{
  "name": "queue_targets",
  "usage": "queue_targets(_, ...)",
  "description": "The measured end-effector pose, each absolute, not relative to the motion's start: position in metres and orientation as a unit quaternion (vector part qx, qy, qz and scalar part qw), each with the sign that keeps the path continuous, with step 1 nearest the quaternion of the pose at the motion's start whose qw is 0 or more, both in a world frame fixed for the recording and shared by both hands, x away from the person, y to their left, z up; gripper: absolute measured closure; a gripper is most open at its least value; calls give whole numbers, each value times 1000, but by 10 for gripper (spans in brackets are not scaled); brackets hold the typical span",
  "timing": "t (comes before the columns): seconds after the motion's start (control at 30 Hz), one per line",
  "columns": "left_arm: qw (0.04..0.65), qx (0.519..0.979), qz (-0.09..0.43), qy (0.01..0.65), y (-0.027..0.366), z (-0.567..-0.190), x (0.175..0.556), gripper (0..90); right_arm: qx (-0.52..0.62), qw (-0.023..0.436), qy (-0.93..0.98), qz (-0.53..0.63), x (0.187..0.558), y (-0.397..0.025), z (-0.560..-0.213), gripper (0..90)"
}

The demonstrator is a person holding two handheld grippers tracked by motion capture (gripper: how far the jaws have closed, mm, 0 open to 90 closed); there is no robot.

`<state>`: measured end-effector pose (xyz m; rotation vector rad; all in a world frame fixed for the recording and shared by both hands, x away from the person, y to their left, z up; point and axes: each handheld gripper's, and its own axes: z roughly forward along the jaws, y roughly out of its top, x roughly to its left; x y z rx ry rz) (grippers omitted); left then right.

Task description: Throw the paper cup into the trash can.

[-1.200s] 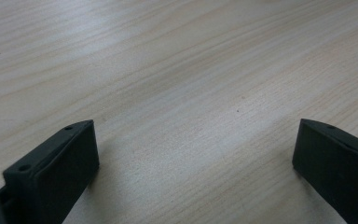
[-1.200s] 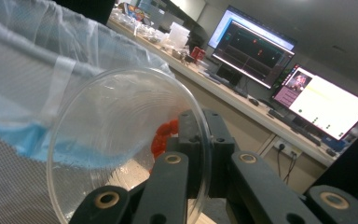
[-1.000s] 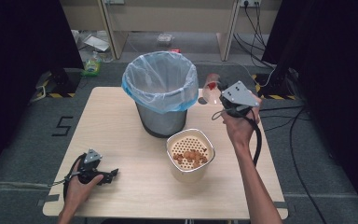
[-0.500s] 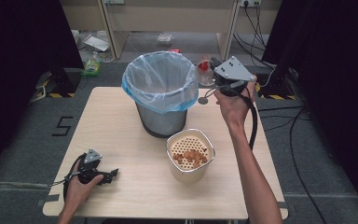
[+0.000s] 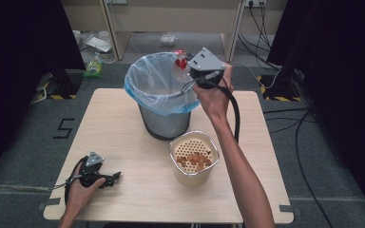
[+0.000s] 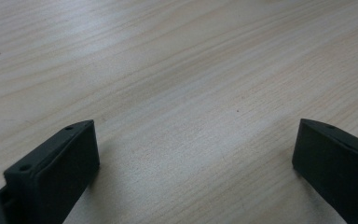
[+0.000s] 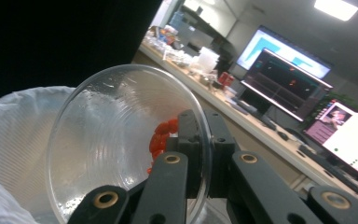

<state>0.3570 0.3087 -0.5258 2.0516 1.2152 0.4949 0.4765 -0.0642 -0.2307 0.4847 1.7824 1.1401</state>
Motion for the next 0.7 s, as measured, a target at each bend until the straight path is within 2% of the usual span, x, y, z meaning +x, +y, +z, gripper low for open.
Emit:
queue_targets(0.43, 346, 791, 190, 468, 309, -526, 357, 0, 206, 428, 759, 445, 504, -30, -246, 855)
queue_targets(0.53, 346, 791, 190, 468, 309, -526, 357, 0, 213, 416, 768, 438, 512, -23, -252, 822)
queue_targets(0.7, 346, 791, 190, 468, 309, -526, 357, 0, 237, 408, 772, 425, 521, -18, -259, 707)
